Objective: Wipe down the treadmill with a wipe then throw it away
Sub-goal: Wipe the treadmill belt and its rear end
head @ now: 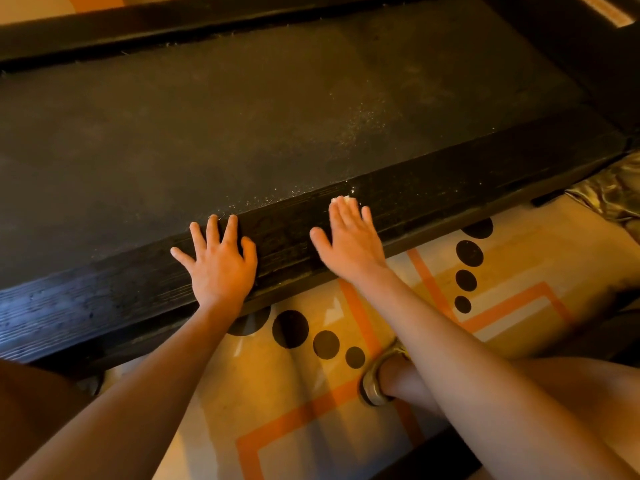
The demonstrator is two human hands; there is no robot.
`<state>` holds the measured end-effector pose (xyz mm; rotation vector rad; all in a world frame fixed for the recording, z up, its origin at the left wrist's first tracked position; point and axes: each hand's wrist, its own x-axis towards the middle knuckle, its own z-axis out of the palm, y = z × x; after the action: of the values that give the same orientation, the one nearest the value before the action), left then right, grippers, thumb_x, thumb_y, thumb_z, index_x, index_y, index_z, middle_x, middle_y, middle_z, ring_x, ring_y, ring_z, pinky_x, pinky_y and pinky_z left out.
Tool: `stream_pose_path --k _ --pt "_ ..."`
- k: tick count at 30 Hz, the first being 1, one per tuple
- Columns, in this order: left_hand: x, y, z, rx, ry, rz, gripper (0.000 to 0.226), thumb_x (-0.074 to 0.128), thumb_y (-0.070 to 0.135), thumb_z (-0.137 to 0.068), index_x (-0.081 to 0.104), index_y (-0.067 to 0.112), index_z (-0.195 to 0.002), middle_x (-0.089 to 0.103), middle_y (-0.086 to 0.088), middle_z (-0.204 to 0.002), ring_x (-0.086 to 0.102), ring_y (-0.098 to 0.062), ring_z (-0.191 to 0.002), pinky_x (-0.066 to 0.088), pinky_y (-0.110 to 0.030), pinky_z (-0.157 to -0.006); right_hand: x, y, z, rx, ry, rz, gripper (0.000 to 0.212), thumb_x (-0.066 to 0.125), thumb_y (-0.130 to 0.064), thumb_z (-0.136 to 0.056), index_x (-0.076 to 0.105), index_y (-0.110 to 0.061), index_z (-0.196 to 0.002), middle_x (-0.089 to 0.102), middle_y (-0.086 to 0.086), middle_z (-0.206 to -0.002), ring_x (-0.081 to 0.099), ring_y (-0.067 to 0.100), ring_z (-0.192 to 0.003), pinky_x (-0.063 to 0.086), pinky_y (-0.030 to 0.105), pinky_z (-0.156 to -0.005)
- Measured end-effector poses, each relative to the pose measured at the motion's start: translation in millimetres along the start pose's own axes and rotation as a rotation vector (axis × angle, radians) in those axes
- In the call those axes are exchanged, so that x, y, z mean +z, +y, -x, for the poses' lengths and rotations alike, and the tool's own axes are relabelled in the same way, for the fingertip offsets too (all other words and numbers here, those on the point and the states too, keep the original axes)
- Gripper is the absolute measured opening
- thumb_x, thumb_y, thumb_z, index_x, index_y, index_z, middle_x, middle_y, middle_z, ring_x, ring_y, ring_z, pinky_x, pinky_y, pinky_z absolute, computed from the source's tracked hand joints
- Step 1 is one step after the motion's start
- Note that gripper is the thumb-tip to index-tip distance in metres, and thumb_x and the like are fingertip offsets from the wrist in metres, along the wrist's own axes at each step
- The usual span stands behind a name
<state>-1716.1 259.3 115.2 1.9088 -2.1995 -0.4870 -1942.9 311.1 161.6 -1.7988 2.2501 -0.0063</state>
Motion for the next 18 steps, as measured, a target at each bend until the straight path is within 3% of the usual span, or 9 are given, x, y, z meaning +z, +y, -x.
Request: stream_pose_path --k 4,9,14,18 --pt "0 -1 1 -0.004 -0.001 -0.005 0.056 0.028 0.050 -0.108 0.028 0.030 -0.160 0.021 -0.007 -0.168 0.004 -0.037 -0.157 -0.001 -0.073 -0.116 11 -12 18 -0.207 -0.043 -0.019 0.070 0.021 -0.054 -0.109 0.006 -0.016 -0.165 0.000 0.002 -0.173 -0.008 0.017 -0.158 -0.009 0.039 -0.126" --pt "1 -1 0 0.000 -0.003 -0.004 0.056 0.027 0.050 -0.108 0.027 0.031 -0.160 0.021 -0.007 -0.169 0.004 -0.036 -0.157 -0.002 -0.072 -0.117 -1 1 -1 0.000 0.001 0.007 0.072 0.016 -0.057 -0.107 0.010 -0.013 -0.164 0.005 0.005 -0.173 -0.003 0.020 -0.159 -0.004 0.045 -0.128" --pt "0 -1 1 -0.008 -0.005 -0.013 0.057 0.027 0.050 -0.107 0.026 0.031 -0.160 0.020 -0.007 -0.169 0.003 -0.036 -0.157 -0.002 -0.072 -0.117 16 -25 35 -0.255 -0.056 -0.018 0.070 0.022 -0.055 -0.108 0.009 -0.017 -0.165 0.002 0.001 -0.173 -0.007 0.016 -0.158 -0.004 0.044 -0.129" --pt "0 0 2 0.002 -0.001 -0.010 0.056 0.028 0.049 -0.108 0.028 0.030 -0.160 0.022 -0.007 -0.168 0.005 -0.037 -0.157 -0.001 -0.072 -0.117 2 9 7 -0.002 0.017 -0.027 0.070 0.016 -0.055 -0.108 0.010 -0.016 -0.165 0.005 0.003 -0.173 -0.004 0.017 -0.159 -0.006 0.042 -0.127"
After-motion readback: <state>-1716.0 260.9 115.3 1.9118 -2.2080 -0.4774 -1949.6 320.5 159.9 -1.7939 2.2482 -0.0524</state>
